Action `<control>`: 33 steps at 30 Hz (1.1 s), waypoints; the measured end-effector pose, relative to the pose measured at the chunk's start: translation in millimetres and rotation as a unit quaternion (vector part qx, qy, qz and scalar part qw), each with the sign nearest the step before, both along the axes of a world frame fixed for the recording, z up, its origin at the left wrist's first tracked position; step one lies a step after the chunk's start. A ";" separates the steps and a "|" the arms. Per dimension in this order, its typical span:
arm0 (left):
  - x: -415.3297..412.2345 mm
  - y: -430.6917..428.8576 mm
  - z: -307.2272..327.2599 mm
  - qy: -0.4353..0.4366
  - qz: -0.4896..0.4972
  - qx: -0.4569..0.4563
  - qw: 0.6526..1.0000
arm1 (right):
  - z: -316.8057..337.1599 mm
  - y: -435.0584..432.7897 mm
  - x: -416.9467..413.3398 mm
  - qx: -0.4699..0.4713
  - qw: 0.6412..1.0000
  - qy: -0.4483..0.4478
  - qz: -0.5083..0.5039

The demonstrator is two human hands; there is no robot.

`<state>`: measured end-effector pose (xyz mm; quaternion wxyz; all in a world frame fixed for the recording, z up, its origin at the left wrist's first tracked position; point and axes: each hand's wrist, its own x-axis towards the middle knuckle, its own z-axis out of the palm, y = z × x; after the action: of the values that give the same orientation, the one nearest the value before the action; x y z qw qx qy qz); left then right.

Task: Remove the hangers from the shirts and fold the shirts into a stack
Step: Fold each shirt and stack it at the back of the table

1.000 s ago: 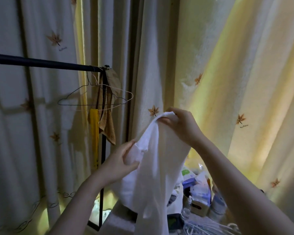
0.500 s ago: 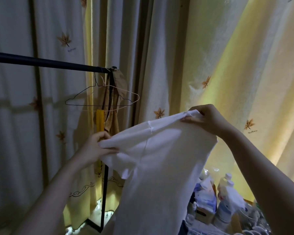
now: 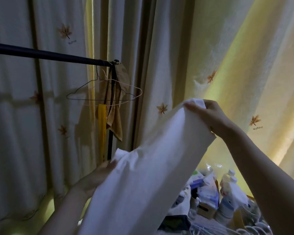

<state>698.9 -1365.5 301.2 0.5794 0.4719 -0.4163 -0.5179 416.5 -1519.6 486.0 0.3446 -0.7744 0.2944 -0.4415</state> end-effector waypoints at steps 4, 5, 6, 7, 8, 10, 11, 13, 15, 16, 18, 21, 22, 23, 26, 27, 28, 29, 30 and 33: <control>11.1 -2.7 -15.3 -0.029 0.046 -0.036 0.998 | -16.5 -10.3 3.3 0.006 1.000 0.016 -0.003; 14.9 -1.4 -21.5 -0.034 0.071 -0.055 0.995 | -21.1 -11.5 3.2 -0.001 1.000 0.027 0.007; 17.9 2.9 -26.1 -0.048 0.090 -0.072 0.992 | -26.1 -11.9 3.6 -0.006 0.999 0.043 0.021; 21.6 7.0 -31.3 -0.069 0.104 -0.081 0.989 | -30.8 -12.2 4.3 -0.009 0.997 0.060 0.039; 24.2 11.6 -34.7 -0.099 0.116 -0.087 0.985 | -35.2 -11.6 5.8 -0.012 0.995 0.076 0.057; 30.2 17.7 -41.2 -0.193 0.152 -0.108 0.963 | -42.6 -11.1 9.4 -0.020 0.991 0.097 0.084; 32.0 20.6 -43.2 -0.234 0.175 -0.117 0.949 | -46.0 -12.9 10.1 -0.025 0.990 0.100 0.095; 32.1 27.8 -44.7 -0.272 0.201 -0.113 0.934 | -51.0 -16.6 6.9 -0.027 0.989 0.092 0.115; 26.0 37.0 -47.1 -0.306 0.163 -0.088 0.934 | -54.4 -19.2 -2.1 -0.015 0.985 0.099 0.139; 20.1 40.7 -49.4 -0.329 0.114 -0.066 0.935 | -56.3 -19.7 -8.8 -0.002 0.982 0.109 0.155; 1.7 44.8 -57.1 -0.358 -0.011 -0.007 0.934 | -62.5 -18.2 -25.2 0.025 0.970 0.141 0.195; -41.9 43.9 -83.6 -0.363 -0.175 0.065 0.913 | -77.9 -7.8 -53.1 0.061 0.938 0.228 0.254; -59.3 43.1 -96.7 -0.364 -0.217 0.076 0.903 | -85.5 -2.8 -63.3 0.071 0.925 0.258 0.272; -77.3 43.1 -110.0 -0.361 -0.252 0.084 0.894 | -94.7 2.4 -73.4 0.082 0.912 0.285 0.285; -129.3 47.8 -151.4 -0.346 -0.343 0.103 0.867 | -129.9 16.6 -105.3 0.117 0.883 0.346 0.293; -144.3 50.8 -165.7 -0.341 -0.371 0.112 0.857 | -143.4 20.6 -114.8 0.130 0.875 0.363 0.291; -157.9 52.7 -180.8 -0.339 -0.394 0.123 0.845 | -156.7 24.6 -123.2 0.142 0.867 0.382 0.288; -169.8 55.6 -194.4 -0.348 -0.408 0.141 0.832 | -169.3 28.6 -129.6 0.151 0.858 0.400 0.286; -179.0 58.4 -206.6 -0.361 -0.416 0.161 0.819 | -180.8 32.4 -134.0 0.158 0.849 0.416 0.284; -189.0 59.9 -228.2 -0.333 -0.467 0.170 0.801 | -204.8 40.7 -133.3 0.178 0.834 0.446 0.271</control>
<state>509.8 -1305.6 73.0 0.0034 0.4549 -0.6591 -0.5988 283.2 -1478.8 281.2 0.4134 -0.8615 0.2678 0.1232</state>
